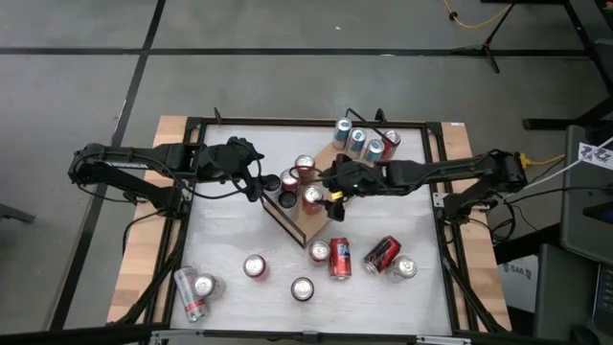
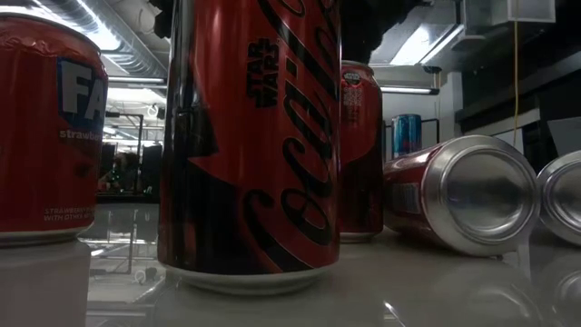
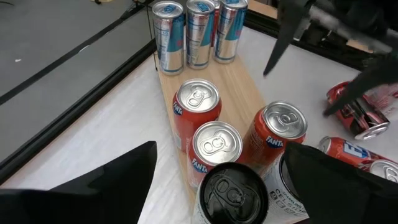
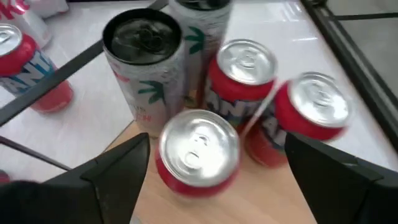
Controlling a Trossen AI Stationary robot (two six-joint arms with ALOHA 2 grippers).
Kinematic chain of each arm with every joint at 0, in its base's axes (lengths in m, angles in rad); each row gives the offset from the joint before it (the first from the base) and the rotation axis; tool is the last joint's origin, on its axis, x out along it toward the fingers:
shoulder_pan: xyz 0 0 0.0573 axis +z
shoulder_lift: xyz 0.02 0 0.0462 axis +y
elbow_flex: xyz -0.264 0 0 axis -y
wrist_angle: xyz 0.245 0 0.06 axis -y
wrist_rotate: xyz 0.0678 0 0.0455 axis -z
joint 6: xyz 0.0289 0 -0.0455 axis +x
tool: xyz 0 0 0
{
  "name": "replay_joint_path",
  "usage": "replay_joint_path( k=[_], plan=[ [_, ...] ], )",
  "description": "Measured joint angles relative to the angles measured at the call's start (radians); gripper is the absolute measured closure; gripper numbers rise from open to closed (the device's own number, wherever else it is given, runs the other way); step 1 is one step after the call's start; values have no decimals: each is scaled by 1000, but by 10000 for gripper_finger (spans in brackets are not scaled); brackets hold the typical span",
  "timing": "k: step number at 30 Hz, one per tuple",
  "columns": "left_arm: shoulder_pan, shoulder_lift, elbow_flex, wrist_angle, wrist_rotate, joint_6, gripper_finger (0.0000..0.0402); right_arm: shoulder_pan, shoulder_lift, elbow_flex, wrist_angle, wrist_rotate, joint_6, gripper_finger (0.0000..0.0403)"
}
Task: Place canned beverage on shelf
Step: Put the orange soda can on the shelf aligned with the other orange soda can
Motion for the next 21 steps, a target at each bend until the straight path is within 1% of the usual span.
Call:
replay_joint_path(
  k=[3, 6, 8, 11, 13, 21],
  plan=[
    [0, 0, 0, 0, 0, 0, 56, 0, -49, 0, -82, 37, 0, 40],
    [0, 0, 0, 0, 0, 0, 56, 2, -94, 0, -191, 99, 11, 40],
    [0, 0, 0, 0, 0, 0, 56, 2, -103, 0, -271, 141, 49, 40],
    [0, 0, 0, 0, 0, 0, 56, 2, -91, -1, -352, 176, 103, 40],
    [0, 0, 0, 0, 0, 0, 56, 2, -71, -1, -360, 194, 110, 40],
    [0, 0, 0, 0, 0, 0, 56, 2, 44, -2, -343, 192, 111, 40]
  ],
)
